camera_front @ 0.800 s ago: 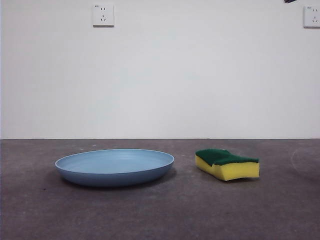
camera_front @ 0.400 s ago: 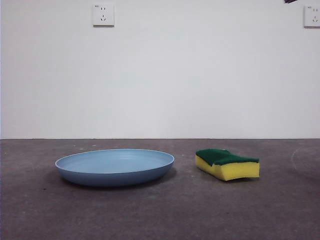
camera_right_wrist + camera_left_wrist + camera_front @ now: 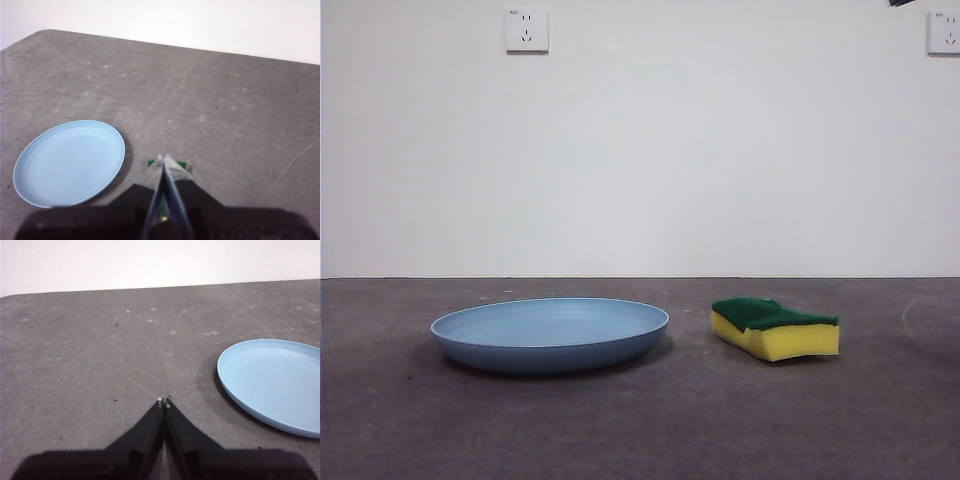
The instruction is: Pick up the plate,pick up the cloth,clean the plate with the cloth
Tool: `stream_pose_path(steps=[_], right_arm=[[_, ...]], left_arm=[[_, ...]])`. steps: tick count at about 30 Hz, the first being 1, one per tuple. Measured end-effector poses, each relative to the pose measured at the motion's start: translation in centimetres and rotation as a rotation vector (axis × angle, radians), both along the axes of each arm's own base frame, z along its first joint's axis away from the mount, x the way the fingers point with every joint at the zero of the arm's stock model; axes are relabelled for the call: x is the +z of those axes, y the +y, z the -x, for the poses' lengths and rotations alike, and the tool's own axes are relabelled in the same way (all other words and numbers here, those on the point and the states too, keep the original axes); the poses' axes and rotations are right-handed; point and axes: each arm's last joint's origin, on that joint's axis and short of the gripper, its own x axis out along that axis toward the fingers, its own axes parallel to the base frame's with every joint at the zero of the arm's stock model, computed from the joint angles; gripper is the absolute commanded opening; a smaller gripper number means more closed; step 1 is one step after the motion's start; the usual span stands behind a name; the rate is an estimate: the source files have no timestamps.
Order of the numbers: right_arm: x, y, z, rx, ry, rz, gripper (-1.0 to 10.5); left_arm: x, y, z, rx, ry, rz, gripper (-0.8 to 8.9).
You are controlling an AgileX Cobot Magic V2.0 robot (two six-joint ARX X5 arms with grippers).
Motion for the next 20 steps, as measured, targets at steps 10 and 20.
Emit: stream_pose_path(steps=[10, 20], right_arm=[[0.1, -0.2, 0.0, -0.02, -0.016, 0.025, 0.0], [-0.3, -4.3, 0.3, -0.076, -0.125, -0.01, 0.0]], left_arm=[[0.0, 0.0, 0.0, 0.0, 0.0, 0.0, -0.03], [0.0, 0.0, 0.0, 0.0, 0.0, 0.0, -0.03]])
